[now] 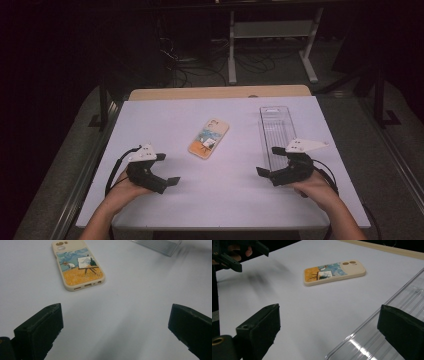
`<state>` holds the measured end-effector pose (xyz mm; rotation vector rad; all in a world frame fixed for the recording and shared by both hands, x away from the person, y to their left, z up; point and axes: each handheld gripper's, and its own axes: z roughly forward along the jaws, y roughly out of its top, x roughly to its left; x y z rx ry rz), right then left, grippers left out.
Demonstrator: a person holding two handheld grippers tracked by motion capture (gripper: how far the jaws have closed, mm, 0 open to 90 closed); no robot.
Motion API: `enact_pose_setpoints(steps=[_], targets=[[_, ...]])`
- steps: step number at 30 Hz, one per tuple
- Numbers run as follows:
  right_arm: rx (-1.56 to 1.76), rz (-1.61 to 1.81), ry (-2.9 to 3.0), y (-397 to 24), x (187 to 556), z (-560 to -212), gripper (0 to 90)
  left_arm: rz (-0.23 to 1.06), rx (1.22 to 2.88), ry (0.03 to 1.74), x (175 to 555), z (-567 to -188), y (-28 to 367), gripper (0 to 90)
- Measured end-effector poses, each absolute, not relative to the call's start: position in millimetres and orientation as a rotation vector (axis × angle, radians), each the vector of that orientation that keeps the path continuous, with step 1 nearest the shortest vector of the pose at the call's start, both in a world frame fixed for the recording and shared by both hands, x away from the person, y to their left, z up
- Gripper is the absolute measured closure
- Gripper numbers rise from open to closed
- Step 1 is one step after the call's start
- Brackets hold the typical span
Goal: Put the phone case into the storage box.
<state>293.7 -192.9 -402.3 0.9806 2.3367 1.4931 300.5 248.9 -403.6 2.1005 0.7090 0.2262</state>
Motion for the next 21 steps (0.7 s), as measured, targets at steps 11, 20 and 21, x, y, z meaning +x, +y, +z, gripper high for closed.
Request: enact_pose_setpoints(steps=[11, 20, 21], targets=[[0.981, 1.501, 2.340, -193.6, 294.2, -402.2, 3.9, 0.207, 2.083, 0.728, 312.9, -398.1, 237.9, 0.0], [0.981, 1.503, 2.344, -193.7, 294.1, -402.1, 3.8, 0.221, 2.072, 0.768, 326.6, -387.9, 229.8, 0.0], [0.988, 1.506, 2.341, -193.6, 294.2, -402.0, 3.7, 0.220, 2.073, 0.765, 328.0, -386.4, 228.5, 0.0]])
